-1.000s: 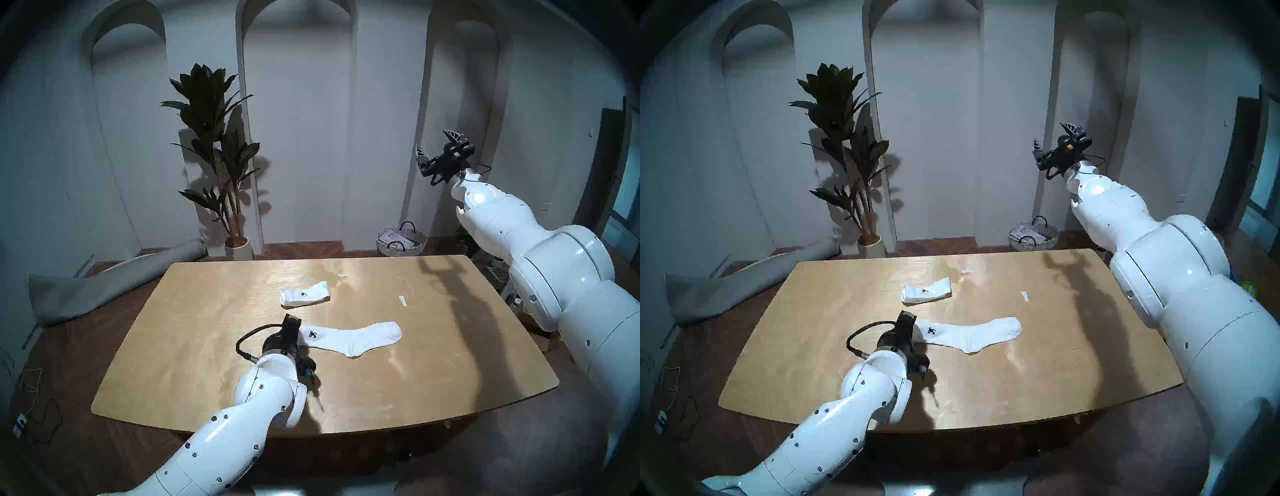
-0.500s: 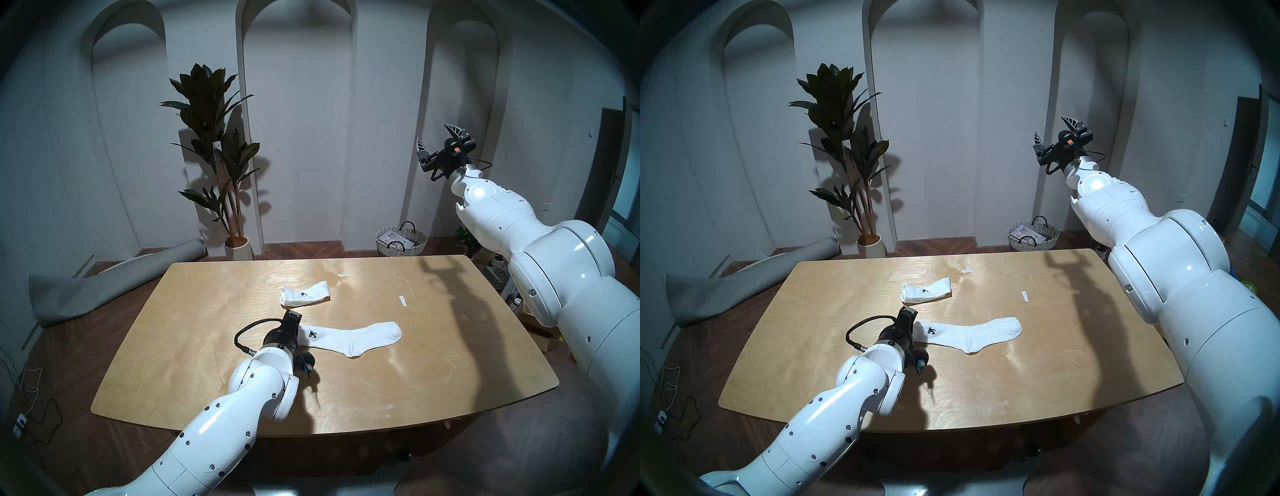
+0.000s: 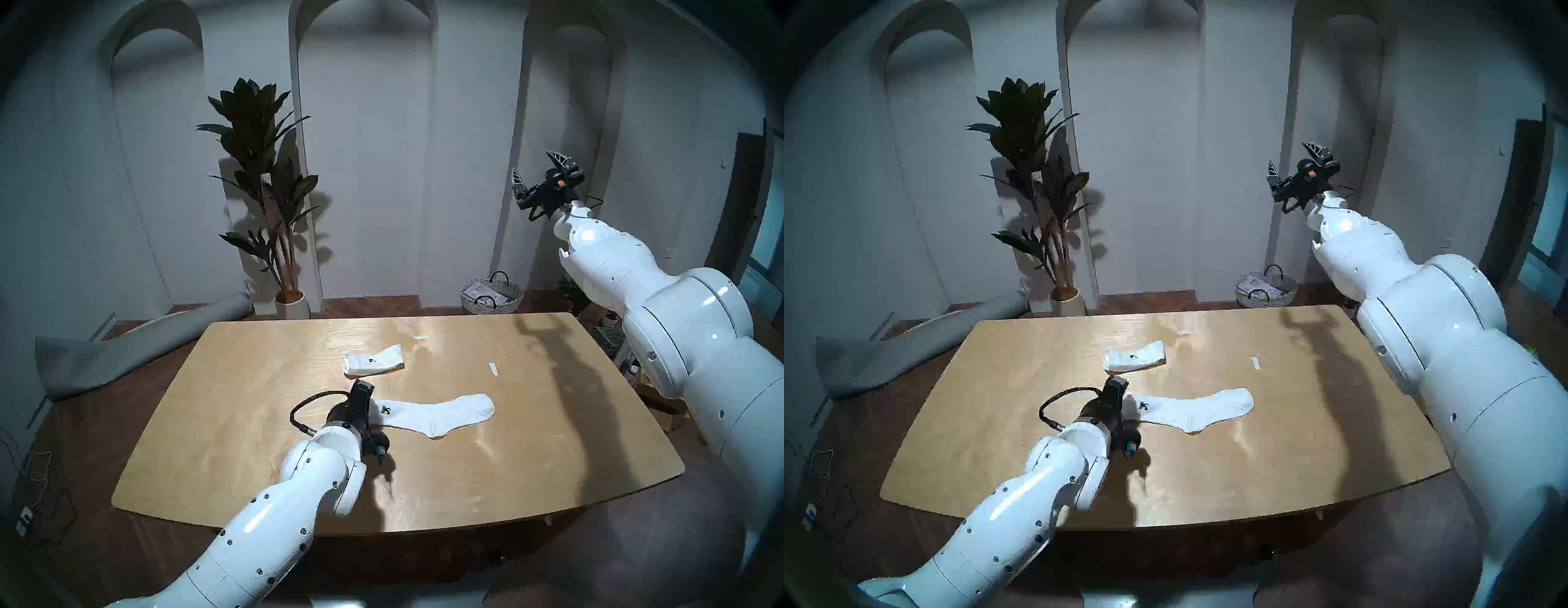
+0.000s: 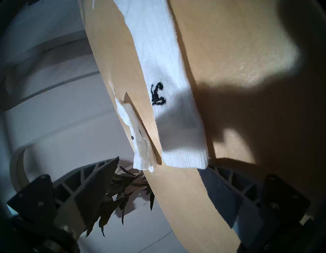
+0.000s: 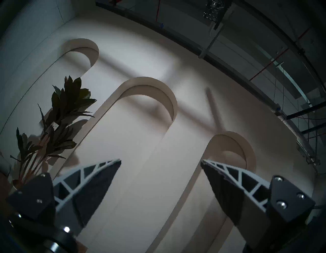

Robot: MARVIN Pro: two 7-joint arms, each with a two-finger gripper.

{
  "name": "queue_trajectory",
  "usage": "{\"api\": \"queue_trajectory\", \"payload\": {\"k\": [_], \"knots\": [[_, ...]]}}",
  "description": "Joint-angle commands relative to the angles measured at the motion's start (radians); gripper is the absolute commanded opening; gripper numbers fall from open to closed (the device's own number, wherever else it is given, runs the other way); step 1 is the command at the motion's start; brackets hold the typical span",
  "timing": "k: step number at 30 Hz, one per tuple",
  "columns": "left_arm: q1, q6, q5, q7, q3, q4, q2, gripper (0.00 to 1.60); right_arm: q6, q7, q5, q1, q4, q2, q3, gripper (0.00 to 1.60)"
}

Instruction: Fold socks in half once and place them neatly on the table

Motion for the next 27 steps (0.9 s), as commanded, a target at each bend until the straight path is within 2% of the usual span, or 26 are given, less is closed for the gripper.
{"api": "queue_trajectory", "payload": {"k": [1, 5, 13, 23, 27], "knots": [[0.025, -0.011, -0.009, -0.017, 0.009, -0.013, 0.009, 1.6, -0.014, -0.002, 0.003, 0.036, -0.005, 0.001, 0.006, 1.6], [0.044, -0.011, -0.005, -0.036, 0.007, -0.046, 0.026, 1.6, -0.023, -0.001, 0.004, 0.036, -0.008, 0.0, 0.011, 1.6], [0.102, 0.07, 0.019, -0.103, -0.035, -0.109, 0.051, 1.6, -0.05, 0.002, 0.005, 0.03, -0.013, 0.001, 0.019, 1.6], [0.147, 0.056, -0.05, -0.103, -0.038, -0.19, 0.042, 1.6, -0.074, -0.008, 0.001, 0.035, -0.01, 0.008, 0.021, 1.6], [0.158, 0.065, -0.048, -0.096, -0.028, -0.214, 0.041, 1.6, -0.082, -0.003, 0.001, 0.036, -0.009, 0.016, 0.022, 1.6]]}}
